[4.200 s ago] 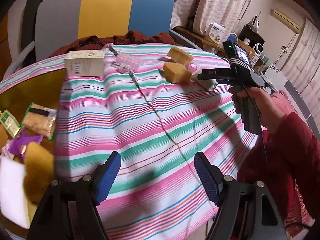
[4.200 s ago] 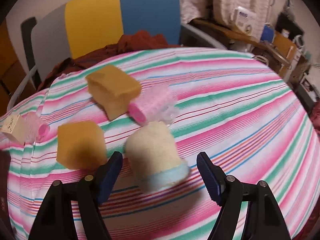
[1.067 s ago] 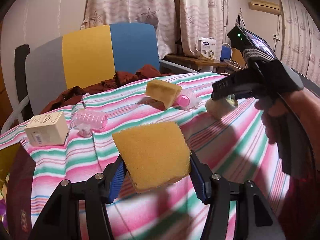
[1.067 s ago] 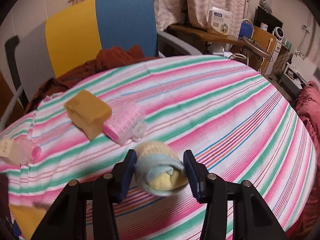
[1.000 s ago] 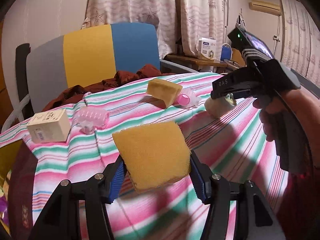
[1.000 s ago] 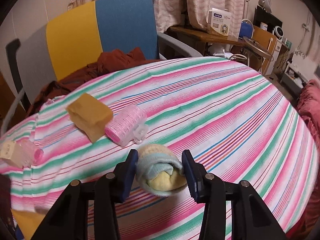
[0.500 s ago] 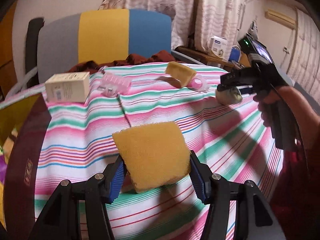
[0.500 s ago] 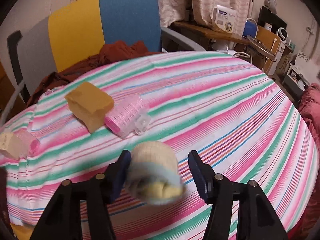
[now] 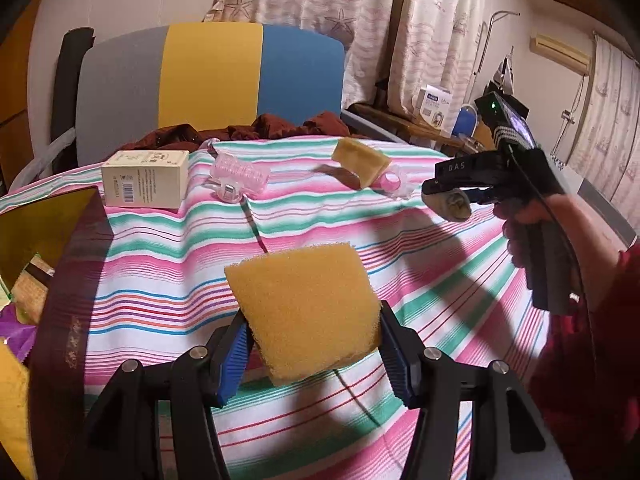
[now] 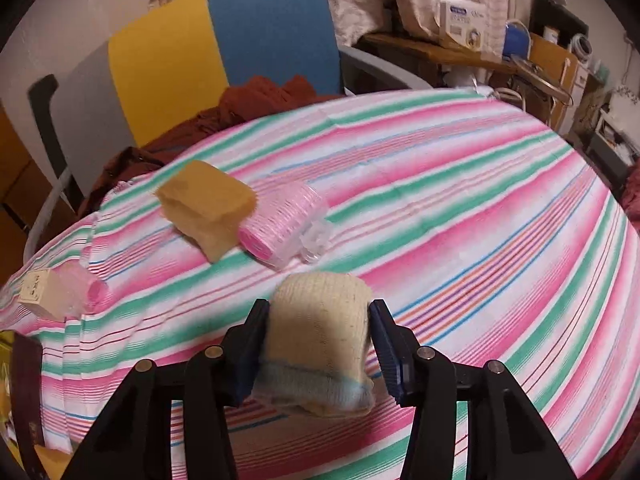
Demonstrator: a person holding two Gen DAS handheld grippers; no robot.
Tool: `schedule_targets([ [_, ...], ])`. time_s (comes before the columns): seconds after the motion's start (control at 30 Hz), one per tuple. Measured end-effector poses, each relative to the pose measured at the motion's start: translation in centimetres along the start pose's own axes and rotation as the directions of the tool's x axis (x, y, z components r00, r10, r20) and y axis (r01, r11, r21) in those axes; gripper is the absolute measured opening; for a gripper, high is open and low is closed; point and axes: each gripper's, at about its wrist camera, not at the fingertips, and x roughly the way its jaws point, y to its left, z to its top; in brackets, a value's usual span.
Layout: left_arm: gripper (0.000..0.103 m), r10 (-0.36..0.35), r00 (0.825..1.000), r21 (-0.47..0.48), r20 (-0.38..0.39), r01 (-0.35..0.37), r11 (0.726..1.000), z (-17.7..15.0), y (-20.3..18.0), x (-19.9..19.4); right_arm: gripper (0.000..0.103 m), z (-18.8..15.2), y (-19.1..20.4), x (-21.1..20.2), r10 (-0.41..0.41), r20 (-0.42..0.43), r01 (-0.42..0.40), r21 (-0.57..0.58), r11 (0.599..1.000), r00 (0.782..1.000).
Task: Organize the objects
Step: 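Carry the orange sponge to the tray with the left tool while the right tool carries the rolled sock, then lower both items into the gold tray and open both tools to release them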
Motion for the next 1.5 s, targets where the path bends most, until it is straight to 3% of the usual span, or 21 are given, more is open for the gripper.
schedule_targets([
  [0.13,0.059,-0.012,1.000,-0.024,0.017,0.012,1.000,0.2,0.6,-1.4,0.051,0.3,1.2,-1.2,0.026,0.081,-0.023,-0.049,0.999,0.996],
  [0.23,0.059,-0.023,0.999,-0.038,0.029,0.024,0.999,0.3,1.2,-2.8,0.051,0.2,3.0,-2.7,0.014,0.164,0.009,-0.140,0.990,0.986],
  [0.33,0.059,-0.026,0.999,-0.042,0.036,0.028,0.999,0.2,2.0,-4.3,0.051,0.1,5.0,-3.3,0.014,0.160,0.022,-0.222,0.975,0.987],
  [0.47,0.059,-0.019,0.999,-0.064,0.046,0.022,0.998,0.0,3.1,-5.8,0.051,-0.2,7.3,-4.6,0.102,0.115,-0.074,-0.220,0.973,0.988],
  [0.63,0.059,-0.016,0.999,-0.087,0.052,0.020,0.996,-0.5,4.5,-7.7,0.051,-1.4,11.4,-6.3,0.226,0.029,-0.215,-0.221,0.951,0.974],
  [0.83,0.059,0.023,0.996,-0.100,0.081,-0.014,0.995,-1.3,7.0,-10.6,0.051,-5.4,18.4,-8.1,0.341,-0.056,-0.341,-0.304,0.889,0.938],
  [1.03,0.059,0.086,0.991,-0.172,0.105,-0.067,0.983,-1.7,11.0,-12.9,0.051,-8.2,24.3,-8.9,0.424,-0.144,-0.448,-0.323,0.834,0.894],
  [1.3,0.059,0.186,0.975,-0.330,0.119,-0.138,0.934,-1.0,19.5,-15.1,0.051,-10.0,34.2,-8.7,0.444,-0.217,-0.494,-0.425,0.759,0.869],
  [1.5,0.059,0.232,0.970,-0.394,0.078,-0.184,0.901,0.7,26.3,-14.9,0.051,-10.3,40.9,-6.2,0.429,-0.289,-0.516,-0.421,0.746,0.856],
])
